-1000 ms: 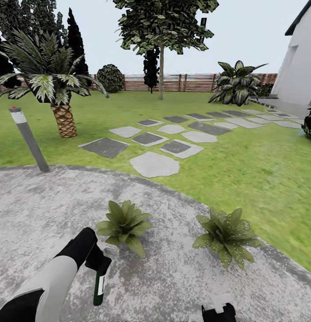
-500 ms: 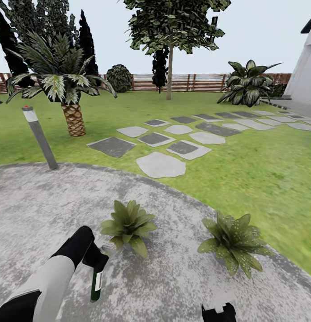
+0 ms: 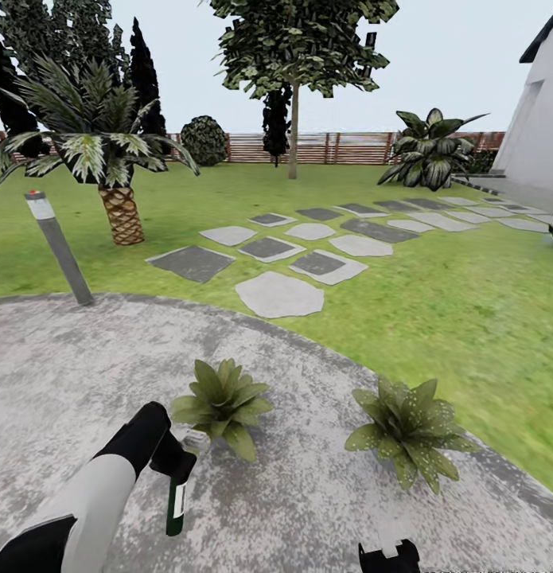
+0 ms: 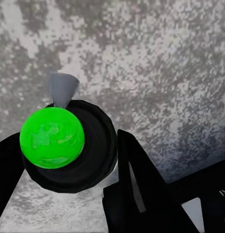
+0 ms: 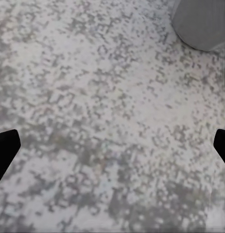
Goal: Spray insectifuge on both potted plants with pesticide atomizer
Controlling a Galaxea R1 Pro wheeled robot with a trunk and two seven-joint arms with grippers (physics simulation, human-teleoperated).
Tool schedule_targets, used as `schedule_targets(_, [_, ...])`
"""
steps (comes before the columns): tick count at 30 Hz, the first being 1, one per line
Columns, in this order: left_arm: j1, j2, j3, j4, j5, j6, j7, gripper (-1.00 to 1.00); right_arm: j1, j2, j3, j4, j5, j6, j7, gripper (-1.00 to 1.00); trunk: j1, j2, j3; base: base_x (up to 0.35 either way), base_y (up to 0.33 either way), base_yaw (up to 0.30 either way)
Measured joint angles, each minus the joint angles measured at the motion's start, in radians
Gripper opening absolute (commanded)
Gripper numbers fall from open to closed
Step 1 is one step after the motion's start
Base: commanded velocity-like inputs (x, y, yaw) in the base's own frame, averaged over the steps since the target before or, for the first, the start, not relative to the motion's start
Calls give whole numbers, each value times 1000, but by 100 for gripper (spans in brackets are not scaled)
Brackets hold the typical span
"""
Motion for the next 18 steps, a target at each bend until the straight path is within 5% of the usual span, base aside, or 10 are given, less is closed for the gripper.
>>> schedule_targets(6, [-2, -14, -1, 0, 1, 4, 0, -100, 0, 0, 0, 0, 1, 1, 1, 100, 0, 0, 0, 154, -33, -4])
schedule_targets(12, [73, -27, -4, -4, 1, -12, 1, -100, 0, 0, 0, 2, 2, 2, 2, 100, 0, 0, 0, 2, -1, 0])
schedule_targets(18, [80, -26, 18, -93, 16, -30, 25, -100, 0, 0, 0, 2, 2, 2, 3, 100, 0, 0, 0, 0, 0, 0])
